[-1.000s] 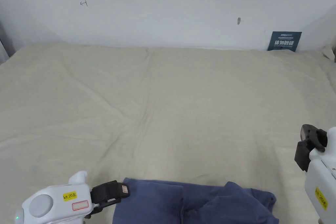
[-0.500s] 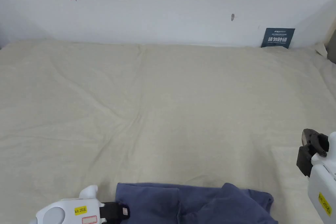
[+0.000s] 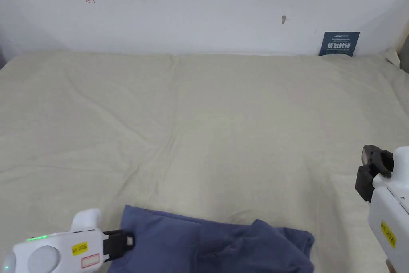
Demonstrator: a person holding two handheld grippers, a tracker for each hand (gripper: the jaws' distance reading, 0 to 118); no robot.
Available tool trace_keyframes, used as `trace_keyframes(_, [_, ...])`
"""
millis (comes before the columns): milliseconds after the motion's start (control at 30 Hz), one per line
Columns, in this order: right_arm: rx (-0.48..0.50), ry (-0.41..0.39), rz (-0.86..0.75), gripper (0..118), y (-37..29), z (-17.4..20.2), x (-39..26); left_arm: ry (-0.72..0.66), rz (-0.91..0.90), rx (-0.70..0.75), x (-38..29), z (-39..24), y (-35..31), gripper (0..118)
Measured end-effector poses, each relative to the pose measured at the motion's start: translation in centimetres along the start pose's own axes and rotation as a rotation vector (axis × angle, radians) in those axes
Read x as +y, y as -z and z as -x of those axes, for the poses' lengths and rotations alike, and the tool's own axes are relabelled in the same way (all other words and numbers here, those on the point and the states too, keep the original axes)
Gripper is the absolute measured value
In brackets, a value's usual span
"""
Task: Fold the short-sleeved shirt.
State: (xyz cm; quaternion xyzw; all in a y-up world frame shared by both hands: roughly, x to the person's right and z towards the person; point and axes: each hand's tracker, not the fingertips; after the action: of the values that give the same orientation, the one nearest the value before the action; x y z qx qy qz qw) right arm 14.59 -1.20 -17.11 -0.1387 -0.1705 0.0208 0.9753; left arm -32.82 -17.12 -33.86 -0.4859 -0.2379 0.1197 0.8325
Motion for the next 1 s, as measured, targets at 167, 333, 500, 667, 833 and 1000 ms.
trace_keyframes(167, [0.024, 0.008, -0.023, 0, -0.3, 0.2, 0.2, 0.020, -0.035, 0.106, 1.3, 0.1, -4.5, 9])
trace_keyframes(333, [0.040, 0.020, -0.029, 0, -0.6, 0.0, 0.1, 0.076, -0.053, 0.092, 2.3, -6.2, -5.4, 9])
trace_keyframes(500, [0.041, 0.030, -0.033, 0, -0.9, -0.9, 0.0, 0.209, 0.008, 0.015, 2.6, -14.6, -2.7, 9])
trace_keyframes(667, [0.025, 0.035, -0.036, 0, -1.4, -2.2, -0.2, 0.264, 0.117, -0.052, 1.2, -21.4, 3.3, 9])
trace_keyframes(833, [0.000, 0.032, -0.038, 0, -1.8, -3.3, -0.4, 0.304, 0.255, -0.032, -1.4, -25.8, 10.5, 9])
trace_keyframes(1000, [-0.019, 0.040, -0.026, 0, -1.9, -4.2, -0.8, 0.203, 0.333, -0.007, -3.7, -27.1, 16.6, 10])
